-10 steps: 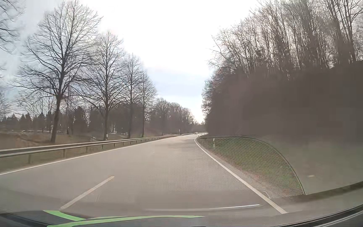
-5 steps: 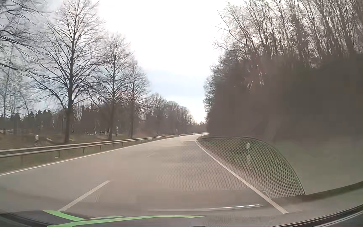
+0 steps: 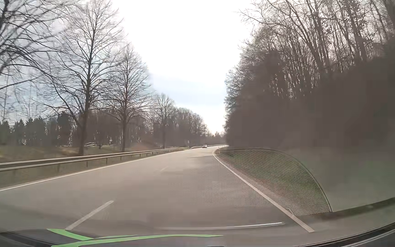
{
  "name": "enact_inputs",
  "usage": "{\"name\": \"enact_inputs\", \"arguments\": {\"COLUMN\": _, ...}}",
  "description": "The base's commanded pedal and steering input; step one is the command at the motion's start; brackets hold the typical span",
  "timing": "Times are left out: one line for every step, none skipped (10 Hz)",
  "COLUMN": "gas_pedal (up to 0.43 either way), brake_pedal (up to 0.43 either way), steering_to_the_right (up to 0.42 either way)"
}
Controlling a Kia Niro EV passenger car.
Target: Follow the waypoints while adhering to traffic rules and regulations
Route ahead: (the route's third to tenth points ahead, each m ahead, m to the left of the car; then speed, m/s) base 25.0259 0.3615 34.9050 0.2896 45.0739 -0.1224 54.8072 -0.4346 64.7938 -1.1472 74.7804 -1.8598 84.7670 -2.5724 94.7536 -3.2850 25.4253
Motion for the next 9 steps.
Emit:
{"name": "enact_inputs", "arguments": {"gas_pedal": 0.24, "brake_pedal": 0.0, "steering_to_the_right": 0.006}}
{"name": "enact_inputs", "arguments": {"gas_pedal": 0.24, "brake_pedal": 0.0, "steering_to_the_right": 0.006}}
{"name": "enact_inputs", "arguments": {"gas_pedal": 0.24, "brake_pedal": 0.0, "steering_to_the_right": 0.006}}
{"name": "enact_inputs", "arguments": {"gas_pedal": 0.24, "brake_pedal": 0.0, "steering_to_the_right": 0.006}}
{"name": "enact_inputs", "arguments": {"gas_pedal": 0.24, "brake_pedal": 0.0, "steering_to_the_right": 0.006}}
{"name": "enact_inputs", "arguments": {"gas_pedal": 0.24, "brake_pedal": 0.0, "steering_to_the_right": 0.006}}
{"name": "enact_inputs", "arguments": {"gas_pedal": 0.24, "brake_pedal": 0.0, "steering_to_the_right": 0.006}}
{"name": "enact_inputs", "arguments": {"gas_pedal": 0.24, "brake_pedal": 0.0, "steering_to_the_right": 0.008}}
{"name": "enact_inputs", "arguments": {"gas_pedal": 0.24, "brake_pedal": 0.0, "steering_to_the_right": 0.008}}
